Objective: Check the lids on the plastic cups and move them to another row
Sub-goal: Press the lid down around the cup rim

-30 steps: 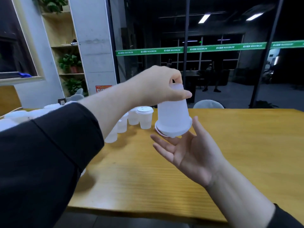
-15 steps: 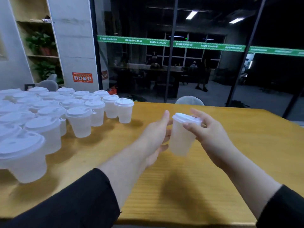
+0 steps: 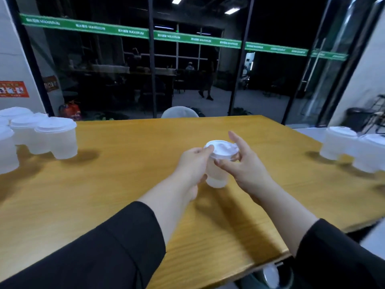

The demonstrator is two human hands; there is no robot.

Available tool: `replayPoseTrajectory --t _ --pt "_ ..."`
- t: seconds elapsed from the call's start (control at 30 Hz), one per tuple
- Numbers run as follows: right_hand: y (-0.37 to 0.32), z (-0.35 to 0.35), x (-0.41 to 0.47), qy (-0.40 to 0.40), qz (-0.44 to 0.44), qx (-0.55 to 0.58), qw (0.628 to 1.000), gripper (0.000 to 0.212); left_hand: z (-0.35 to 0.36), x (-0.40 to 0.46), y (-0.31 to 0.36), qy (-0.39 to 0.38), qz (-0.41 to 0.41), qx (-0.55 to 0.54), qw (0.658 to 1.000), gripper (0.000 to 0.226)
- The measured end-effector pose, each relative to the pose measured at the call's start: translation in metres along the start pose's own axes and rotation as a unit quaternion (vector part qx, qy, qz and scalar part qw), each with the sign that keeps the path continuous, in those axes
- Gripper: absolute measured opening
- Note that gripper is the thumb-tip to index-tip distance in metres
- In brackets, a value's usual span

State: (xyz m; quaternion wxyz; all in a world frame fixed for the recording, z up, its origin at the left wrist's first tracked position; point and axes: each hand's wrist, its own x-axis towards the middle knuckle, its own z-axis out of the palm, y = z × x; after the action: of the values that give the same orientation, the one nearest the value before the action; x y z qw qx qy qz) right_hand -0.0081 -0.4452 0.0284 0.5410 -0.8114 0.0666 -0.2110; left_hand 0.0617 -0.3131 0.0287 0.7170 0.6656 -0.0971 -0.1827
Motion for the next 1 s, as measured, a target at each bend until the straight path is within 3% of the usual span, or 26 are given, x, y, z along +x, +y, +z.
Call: replayPoseTrajectory --t 0.1,0.23,0.37,0.53,0.8,1.0 --pt "0.021 -0.031 0.008 0.089 0.023 0.006 0.996 0.084 0.043 0.026 -0.002 -0.013 0.003 -0.013 1.000 0.048" --pt "0.052 -0.071 0.017 0.192 0.076 0.035 0.978 0.064 0.102 0.060 -0.004 -0.051 -0.001 -0.015 0.999 0.024" --pt "0.077 -0.115 0.029 0.251 0.124 0.126 0.952 0.049 0.162 0.087 -0.012 -0.101 0.000 -0.017 0.995 0.027" --pt "0.104 -0.169 0.051 0.288 0.142 0.172 0.931 0.030 0.227 0.117 -0.019 -0.119 0.026 -0.014 0.992 0.034" --pt "0.135 -0.218 0.089 0.276 0.147 0.179 0.933 0.038 0.293 0.161 -0.021 -0.113 0.088 0.078 0.987 0.045" --pt "0.145 -0.236 0.122 0.316 0.155 0.198 0.915 0.038 0.321 0.192 -0.017 -0.143 0.056 0.077 0.985 0.056"
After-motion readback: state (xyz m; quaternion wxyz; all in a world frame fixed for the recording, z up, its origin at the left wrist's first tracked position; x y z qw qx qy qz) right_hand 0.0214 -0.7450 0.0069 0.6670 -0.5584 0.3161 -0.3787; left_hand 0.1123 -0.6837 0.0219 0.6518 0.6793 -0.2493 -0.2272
